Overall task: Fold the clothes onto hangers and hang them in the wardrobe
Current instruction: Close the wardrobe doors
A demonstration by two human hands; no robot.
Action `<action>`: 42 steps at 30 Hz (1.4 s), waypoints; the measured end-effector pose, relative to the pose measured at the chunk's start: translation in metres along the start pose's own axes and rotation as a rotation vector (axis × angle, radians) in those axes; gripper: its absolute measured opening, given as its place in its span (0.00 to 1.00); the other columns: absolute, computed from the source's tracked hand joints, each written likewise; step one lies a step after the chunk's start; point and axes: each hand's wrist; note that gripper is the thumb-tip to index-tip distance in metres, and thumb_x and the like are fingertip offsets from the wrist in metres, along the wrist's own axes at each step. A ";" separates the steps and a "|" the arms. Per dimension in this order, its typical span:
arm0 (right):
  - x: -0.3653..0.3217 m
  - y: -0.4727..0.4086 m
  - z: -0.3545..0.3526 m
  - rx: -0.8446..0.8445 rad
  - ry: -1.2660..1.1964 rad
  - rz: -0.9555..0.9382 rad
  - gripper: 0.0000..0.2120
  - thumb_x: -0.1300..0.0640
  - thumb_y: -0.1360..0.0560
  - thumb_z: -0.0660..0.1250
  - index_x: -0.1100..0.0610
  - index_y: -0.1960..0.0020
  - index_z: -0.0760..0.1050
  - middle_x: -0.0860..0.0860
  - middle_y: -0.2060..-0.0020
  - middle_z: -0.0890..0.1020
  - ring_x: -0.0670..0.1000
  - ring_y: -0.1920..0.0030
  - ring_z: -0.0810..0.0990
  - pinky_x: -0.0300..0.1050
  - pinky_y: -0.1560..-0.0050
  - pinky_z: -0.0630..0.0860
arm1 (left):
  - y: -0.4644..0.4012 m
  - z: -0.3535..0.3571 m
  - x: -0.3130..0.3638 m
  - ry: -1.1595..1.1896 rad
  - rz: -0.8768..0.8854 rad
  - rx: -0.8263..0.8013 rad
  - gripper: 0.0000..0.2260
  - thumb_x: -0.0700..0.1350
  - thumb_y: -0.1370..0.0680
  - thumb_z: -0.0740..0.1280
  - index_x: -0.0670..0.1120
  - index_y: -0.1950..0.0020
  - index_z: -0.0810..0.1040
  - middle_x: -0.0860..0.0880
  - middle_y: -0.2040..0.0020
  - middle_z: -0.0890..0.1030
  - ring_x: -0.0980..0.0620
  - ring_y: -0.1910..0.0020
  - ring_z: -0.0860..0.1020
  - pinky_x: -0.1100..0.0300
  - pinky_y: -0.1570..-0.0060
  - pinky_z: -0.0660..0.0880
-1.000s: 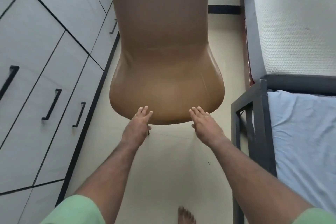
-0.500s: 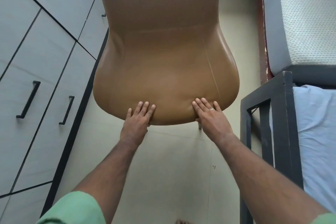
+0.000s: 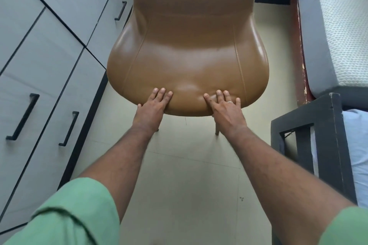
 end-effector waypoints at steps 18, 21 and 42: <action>-0.021 -0.187 -0.048 -0.051 -0.070 0.191 0.40 0.60 0.18 0.64 0.43 0.18 0.42 0.55 0.17 0.47 0.59 0.18 0.45 0.68 0.25 0.58 | -0.196 -0.084 -0.077 -0.043 0.151 -0.037 0.46 0.26 0.25 0.63 0.51 0.17 0.42 0.52 0.17 0.45 0.48 0.18 0.45 0.47 0.37 0.77; -0.012 -0.216 -0.055 -0.057 -0.073 0.190 0.41 0.55 0.18 0.66 0.43 0.18 0.41 0.55 0.17 0.46 0.59 0.18 0.43 0.69 0.25 0.56 | -0.222 -0.096 -0.081 -0.076 0.174 -0.037 0.47 0.25 0.25 0.63 0.51 0.17 0.40 0.53 0.17 0.44 0.48 0.18 0.44 0.50 0.42 0.80; 0.082 -0.442 -0.107 -0.002 -0.011 0.218 0.42 0.65 0.19 0.64 0.43 0.18 0.40 0.55 0.17 0.47 0.60 0.18 0.45 0.69 0.26 0.57 | -0.472 -0.156 -0.087 -0.001 0.124 0.016 0.36 0.35 0.16 0.58 0.60 0.19 0.44 0.59 0.17 0.45 0.55 0.18 0.43 0.35 0.38 0.74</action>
Point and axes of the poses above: each hand's wrist, its own y-axis away from the middle knuckle, its own z-axis out of the palm, x = y × z
